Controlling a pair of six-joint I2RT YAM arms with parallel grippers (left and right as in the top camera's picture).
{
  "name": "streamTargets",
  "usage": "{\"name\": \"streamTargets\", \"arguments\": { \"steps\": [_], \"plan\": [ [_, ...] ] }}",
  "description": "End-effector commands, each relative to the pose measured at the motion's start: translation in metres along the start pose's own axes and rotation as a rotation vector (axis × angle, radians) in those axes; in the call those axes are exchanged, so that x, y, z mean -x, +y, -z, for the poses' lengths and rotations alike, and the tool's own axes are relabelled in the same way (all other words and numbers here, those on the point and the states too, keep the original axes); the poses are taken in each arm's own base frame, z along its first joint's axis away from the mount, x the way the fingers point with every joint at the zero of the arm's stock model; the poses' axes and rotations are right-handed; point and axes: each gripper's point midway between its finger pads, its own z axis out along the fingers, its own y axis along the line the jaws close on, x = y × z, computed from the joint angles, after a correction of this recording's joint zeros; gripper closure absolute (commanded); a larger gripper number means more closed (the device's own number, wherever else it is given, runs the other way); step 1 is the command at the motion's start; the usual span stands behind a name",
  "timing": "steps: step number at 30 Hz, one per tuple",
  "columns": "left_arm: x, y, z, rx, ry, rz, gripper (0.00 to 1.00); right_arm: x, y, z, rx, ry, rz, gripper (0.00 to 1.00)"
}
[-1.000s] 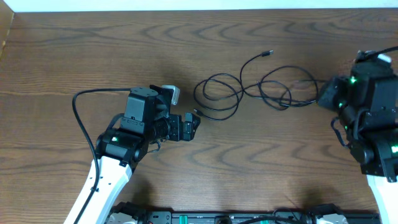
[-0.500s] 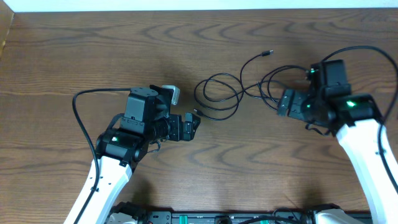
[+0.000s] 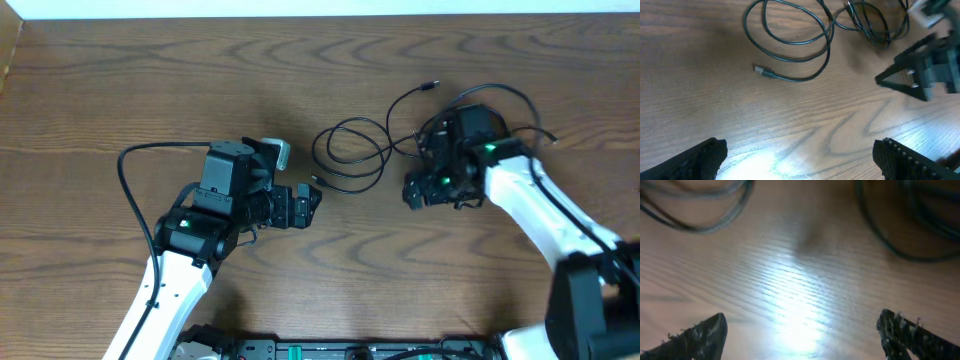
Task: Untangle cables
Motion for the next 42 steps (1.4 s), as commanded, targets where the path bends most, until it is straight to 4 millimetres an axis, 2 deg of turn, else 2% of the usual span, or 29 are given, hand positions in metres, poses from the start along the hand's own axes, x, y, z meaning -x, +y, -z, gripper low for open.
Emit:
{"name": "streamTargets", "arguments": {
  "steps": [1, 3, 6, 13, 19, 25, 32, 42],
  "plan": [
    [0.007, -0.002, 0.004, 0.001, -0.014, -0.031, 0.01, -0.010, -0.038, -0.015, -0.197, 0.080, 0.192, 0.04],
    [0.007, -0.002, 0.004, 0.002, -0.014, -0.032, 0.01, -0.008, -0.054, -0.015, -0.287, 0.090, 0.194, 0.04],
    [0.007, -0.002, 0.004, 0.002, -0.015, -0.035, 0.01, 0.004, -0.063, -0.012, -0.348, 0.046, 0.200, 0.10],
    [0.006, -0.001, 0.003, 0.002, -0.011, -0.034, 0.01, 0.024, -0.060, -0.013, -0.340, -0.044, 0.164, 0.20],
    [0.005, 0.000, 0.000, 0.005, 0.001, -0.029, 0.02, 0.035, -0.047, -0.016, -0.265, -0.101, 0.119, 0.41],
    [0.005, 0.001, -0.001, 0.006, 0.003, -0.029, 0.01, 0.046, -0.047, -0.014, -0.265, -0.150, 0.100, 0.42],
    [0.005, 0.001, -0.001, 0.006, 0.003, -0.029, 0.01, 0.043, -0.049, -0.019, -0.266, -0.135, 0.097, 0.50],
    [0.004, 0.001, -0.001, 0.006, 0.007, -0.031, 0.02, 0.018, -0.056, -0.061, -0.257, 0.002, 0.086, 0.48]
  ]
}}
